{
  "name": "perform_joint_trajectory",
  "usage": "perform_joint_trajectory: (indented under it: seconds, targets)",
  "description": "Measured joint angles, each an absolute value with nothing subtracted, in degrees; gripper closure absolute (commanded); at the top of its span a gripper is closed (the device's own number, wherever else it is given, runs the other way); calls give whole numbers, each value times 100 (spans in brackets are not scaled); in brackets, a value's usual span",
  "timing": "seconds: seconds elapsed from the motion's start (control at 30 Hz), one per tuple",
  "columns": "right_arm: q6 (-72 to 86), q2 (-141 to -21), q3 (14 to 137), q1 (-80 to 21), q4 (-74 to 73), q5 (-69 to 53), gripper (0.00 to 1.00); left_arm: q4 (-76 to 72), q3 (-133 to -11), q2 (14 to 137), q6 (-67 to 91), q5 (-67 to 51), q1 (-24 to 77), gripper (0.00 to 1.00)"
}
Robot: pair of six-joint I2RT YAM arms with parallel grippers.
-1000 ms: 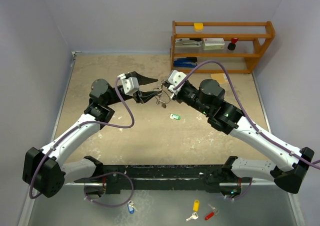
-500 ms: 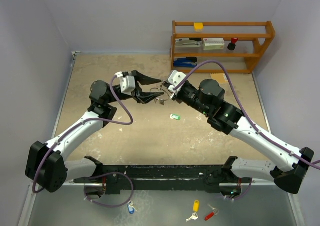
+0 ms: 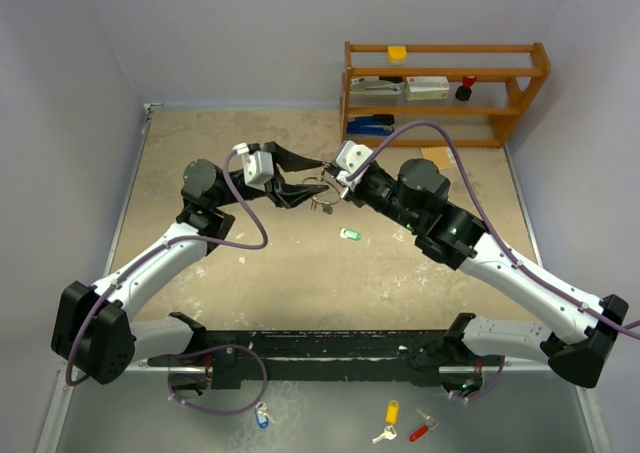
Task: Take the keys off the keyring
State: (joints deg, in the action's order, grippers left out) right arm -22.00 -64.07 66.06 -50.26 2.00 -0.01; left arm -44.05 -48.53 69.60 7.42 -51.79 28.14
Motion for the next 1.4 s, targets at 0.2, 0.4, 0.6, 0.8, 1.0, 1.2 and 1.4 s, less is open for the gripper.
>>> perform_joint_trajectory:
  seconds: [0.2,0.4,0.6,0.8,1.0,1.2,1.4]
  targets:
    - [-2202,-6407,6606,-5026,202,-25,100,-4357,-4853,7083,731,-5172,2814,57]
    - [-2200,-6407,6593,-5028,204,-84,100,-4353,-4853,7126,731,-5162,2814,60]
    - [-2202,-6407,6554,-5035,209,-102,100,-4366,-4853,7142,735,-5140,2814,68]
    - [-2202,-6407,6543,-5035,209,-102,100,-4366,-4853,7155,733,-5120,2814,84]
    - [-2202,-6407,6543,-5035,209,-99,100,-4327,-4853,7212,727,-5120,2814,86]
    - [-2204,-6407,6543,-5035,209,-97,100,-4101,-4853,7212,582,-5120,2814,90]
    - [-2206,-6407,6534,-5035,209,-93,100,-4058,-4840,7199,471,-5081,2814,89]
